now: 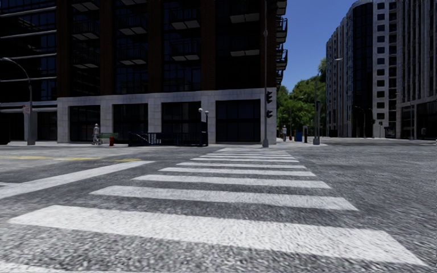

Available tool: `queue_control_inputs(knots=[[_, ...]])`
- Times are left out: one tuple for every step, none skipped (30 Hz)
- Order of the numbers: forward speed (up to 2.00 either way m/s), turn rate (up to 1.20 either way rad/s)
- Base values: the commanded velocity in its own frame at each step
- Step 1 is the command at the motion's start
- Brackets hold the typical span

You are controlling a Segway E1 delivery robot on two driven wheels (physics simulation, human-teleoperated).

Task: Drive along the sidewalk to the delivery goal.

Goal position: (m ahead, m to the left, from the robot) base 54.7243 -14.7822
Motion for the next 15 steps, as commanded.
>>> queue_control_inputs(knots=[[2.00, 0.00], [2.00, 0.00], [2.00, 0.00], [2.00, 0.00], [2.00, 0.00], [2.00, 0.00], [2.00, 0.00], [2.00, 0.00], [2.00, 0.00], [2.00, 0.00], [2.00, 0.00], [2.00, 0.00], [2.00, 0.00], [2.00, 0.00], [2.00, 0.00]])
